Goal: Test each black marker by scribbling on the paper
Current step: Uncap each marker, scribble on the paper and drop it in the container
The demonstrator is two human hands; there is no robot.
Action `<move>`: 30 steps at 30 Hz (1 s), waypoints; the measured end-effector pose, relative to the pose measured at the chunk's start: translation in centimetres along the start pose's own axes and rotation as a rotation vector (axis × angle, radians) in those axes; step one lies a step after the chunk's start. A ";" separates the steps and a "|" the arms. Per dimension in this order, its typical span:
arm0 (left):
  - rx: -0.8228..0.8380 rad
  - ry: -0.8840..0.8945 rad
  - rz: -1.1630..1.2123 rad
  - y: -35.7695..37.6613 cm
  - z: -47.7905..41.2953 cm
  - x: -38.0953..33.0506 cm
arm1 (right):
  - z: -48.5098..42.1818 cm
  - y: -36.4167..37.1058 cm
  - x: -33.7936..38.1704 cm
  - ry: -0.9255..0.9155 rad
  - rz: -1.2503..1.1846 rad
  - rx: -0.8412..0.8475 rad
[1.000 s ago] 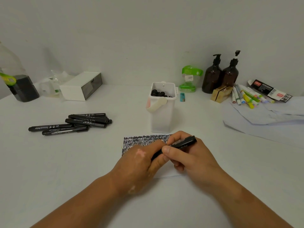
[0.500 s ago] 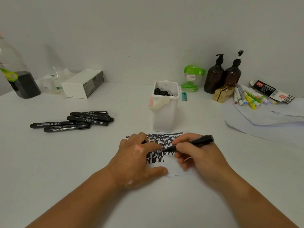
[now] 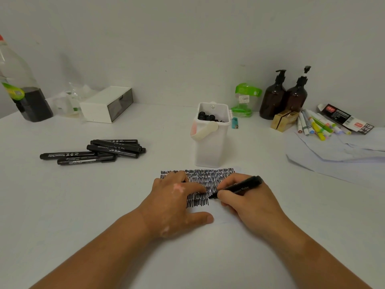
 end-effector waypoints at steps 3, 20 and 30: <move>0.003 0.005 -0.006 0.1 0.0 0.0 | 0.1 0.3 0.1 0.003 0.023 0.045; 0.004 0.007 0.012 0.1 -0.1 0.2 | -0.1 -0.2 -0.3 0.018 0.039 -0.005; 0.014 0.002 0.009 0.2 0.0 0.2 | -0.1 -0.3 -0.3 0.024 0.035 -0.006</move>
Point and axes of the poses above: each hand's wrist, its own z-axis away from the middle knuckle, its own y-axis out of the palm, x = y × z, the point moved 9 cm from there along -z, towards the middle knuckle
